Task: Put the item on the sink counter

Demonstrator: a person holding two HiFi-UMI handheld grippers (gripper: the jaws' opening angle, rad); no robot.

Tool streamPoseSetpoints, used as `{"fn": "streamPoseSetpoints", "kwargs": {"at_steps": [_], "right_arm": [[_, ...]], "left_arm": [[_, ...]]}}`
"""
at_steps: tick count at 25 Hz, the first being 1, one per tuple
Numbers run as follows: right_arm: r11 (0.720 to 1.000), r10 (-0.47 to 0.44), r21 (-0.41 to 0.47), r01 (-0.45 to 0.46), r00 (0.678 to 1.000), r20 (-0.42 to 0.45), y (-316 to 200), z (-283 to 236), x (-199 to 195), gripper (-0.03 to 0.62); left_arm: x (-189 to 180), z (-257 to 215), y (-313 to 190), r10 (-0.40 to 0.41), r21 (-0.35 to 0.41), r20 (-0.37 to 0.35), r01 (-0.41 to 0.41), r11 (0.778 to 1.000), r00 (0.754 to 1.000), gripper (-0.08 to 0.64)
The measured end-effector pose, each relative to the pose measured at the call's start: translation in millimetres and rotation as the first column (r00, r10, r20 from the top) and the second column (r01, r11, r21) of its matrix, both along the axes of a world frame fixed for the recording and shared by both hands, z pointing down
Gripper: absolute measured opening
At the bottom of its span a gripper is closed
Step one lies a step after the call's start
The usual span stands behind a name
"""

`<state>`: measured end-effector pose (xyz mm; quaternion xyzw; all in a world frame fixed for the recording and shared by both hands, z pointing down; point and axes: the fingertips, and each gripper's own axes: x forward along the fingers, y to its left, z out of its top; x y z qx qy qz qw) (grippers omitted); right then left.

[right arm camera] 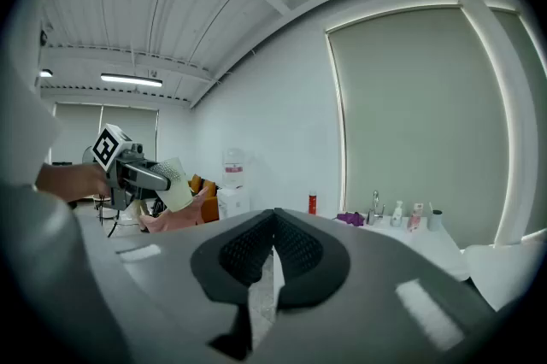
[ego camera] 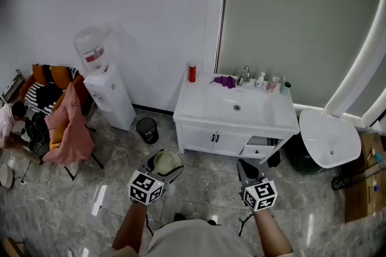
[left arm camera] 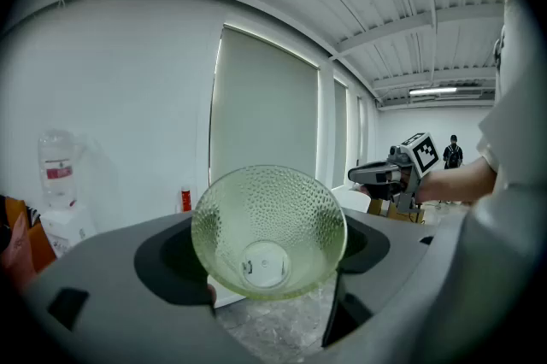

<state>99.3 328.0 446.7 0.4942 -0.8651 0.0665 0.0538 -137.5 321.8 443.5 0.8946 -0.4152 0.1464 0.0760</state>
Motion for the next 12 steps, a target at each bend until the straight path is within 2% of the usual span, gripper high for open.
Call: {"fn": "streamPoseSetpoints", "kwargs": {"at_steps": [12], "right_arm": [[1.000, 0.001, -0.008, -0.001, 1.000, 0.000, -1, 1, -11, 0.011]], "left_arm": [[-10, 4, 0, -0.004, -0.006, -0.013, 0.004, 1.000, 1.000, 0.394]]}}
